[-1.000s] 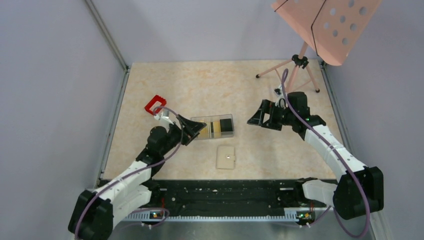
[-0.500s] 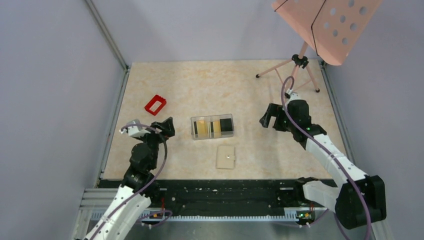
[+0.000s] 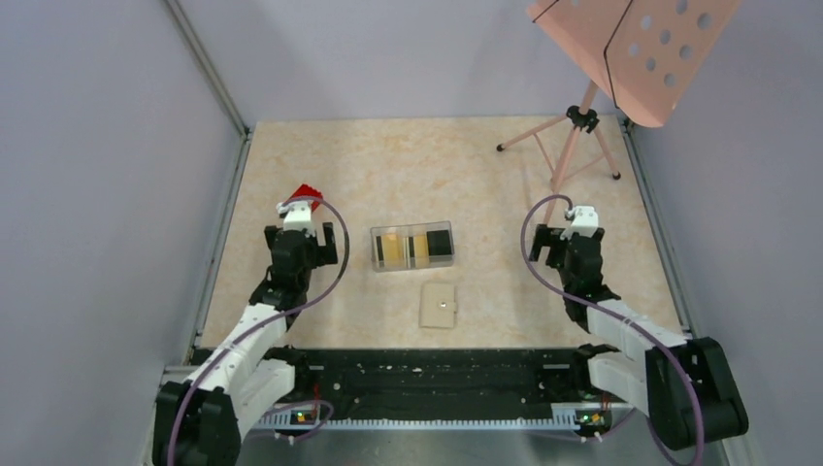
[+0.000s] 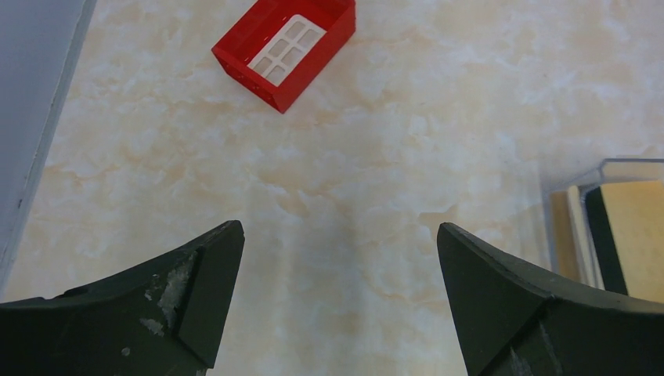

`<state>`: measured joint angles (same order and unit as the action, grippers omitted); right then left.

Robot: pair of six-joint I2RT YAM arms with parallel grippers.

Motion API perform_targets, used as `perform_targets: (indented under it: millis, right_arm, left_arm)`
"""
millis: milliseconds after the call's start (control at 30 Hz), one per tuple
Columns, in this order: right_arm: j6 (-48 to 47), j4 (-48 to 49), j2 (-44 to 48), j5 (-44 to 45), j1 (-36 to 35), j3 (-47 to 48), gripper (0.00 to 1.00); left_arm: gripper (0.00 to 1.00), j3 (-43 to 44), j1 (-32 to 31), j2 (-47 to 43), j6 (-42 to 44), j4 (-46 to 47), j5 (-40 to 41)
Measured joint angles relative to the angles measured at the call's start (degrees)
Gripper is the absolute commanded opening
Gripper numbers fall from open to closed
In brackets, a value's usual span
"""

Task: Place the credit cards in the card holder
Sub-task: Reset both arms

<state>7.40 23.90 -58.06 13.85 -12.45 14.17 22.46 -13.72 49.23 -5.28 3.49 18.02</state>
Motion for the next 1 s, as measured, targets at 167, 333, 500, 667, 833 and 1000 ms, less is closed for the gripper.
perform_targets:
  millis: [167, 333, 500, 667, 833, 1000]
  right_arm:
    - [-2.4, 14.7, -9.0, 1.2, 4.6, -2.9, 0.99]
    - [-4.6, 26.6, -15.7, 0.4, 7.1, -3.4, 0.99]
    - [-4.9, 37.7, -22.0, 0.5, 8.1, -5.1, 0.99]
    - [-5.5, 41.3, -25.1, 0.2, 8.1, -5.3, 0.99]
    - [-5.5, 41.8, -25.2, -0.4, 8.7, -5.1, 0.99]
    - [-5.5, 41.8, -25.2, -0.5, 8.8, -5.1, 0.99]
  left_arm:
    - [0.99, -1.7, 9.2, 6.3, 1.0, 9.5, -5.7]
    - [0.99, -6.6, 16.8, 15.0, 0.8, 25.1, -11.0]
    - [0.99, -7.9, 19.6, 22.2, 0.7, 35.4, -15.2]
    - [0.99, -7.3, 20.4, 28.7, 0.8, 45.8, -19.7]
    - [0.99, -6.5, 20.4, 34.5, 1.1, 49.6, -22.7]
    - [0.99, -6.3, 20.4, 34.6, 1.4, 51.7, -22.8]
